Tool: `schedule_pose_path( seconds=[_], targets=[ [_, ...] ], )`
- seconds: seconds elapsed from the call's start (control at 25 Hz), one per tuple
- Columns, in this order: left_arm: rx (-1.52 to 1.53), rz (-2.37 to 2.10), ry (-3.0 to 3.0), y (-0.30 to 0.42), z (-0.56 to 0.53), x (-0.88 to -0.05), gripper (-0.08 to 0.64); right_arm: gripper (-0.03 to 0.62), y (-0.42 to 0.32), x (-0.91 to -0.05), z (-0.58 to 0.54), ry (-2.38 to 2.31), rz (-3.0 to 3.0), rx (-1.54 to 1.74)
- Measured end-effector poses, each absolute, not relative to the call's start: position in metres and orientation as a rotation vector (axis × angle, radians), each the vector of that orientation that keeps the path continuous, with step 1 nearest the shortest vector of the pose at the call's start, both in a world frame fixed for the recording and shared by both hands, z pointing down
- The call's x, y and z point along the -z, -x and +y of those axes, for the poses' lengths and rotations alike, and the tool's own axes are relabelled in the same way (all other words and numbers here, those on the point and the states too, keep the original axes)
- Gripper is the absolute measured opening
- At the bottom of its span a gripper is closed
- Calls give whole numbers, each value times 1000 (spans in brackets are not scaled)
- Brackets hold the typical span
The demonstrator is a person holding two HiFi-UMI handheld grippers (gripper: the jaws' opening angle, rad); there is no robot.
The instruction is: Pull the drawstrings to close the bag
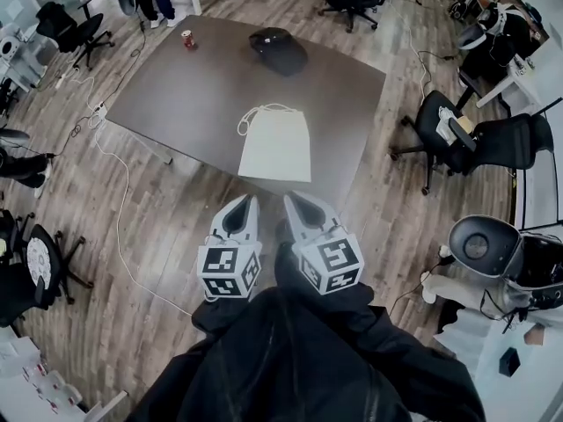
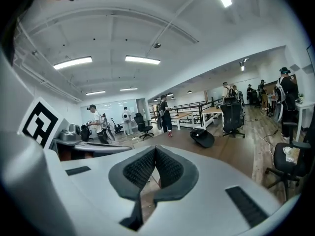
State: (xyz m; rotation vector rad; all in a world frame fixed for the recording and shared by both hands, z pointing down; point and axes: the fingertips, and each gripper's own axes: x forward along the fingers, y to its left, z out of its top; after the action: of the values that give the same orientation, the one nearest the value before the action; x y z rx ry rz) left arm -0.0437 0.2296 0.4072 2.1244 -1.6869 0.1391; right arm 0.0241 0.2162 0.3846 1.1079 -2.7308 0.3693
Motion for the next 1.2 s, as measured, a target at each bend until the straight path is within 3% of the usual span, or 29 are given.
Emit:
schedule_pose_path(
  seconds=[0.48,1.2],
  targets=[
    [-303,-1671,-1980,53,24,-464,32,21,-32,-437,8,-1042,-2634,-522],
    [-485,-1525,-1859,92,-34,-564,32,21,-37,-539,-56,-1132,-2362,-722]
  ],
)
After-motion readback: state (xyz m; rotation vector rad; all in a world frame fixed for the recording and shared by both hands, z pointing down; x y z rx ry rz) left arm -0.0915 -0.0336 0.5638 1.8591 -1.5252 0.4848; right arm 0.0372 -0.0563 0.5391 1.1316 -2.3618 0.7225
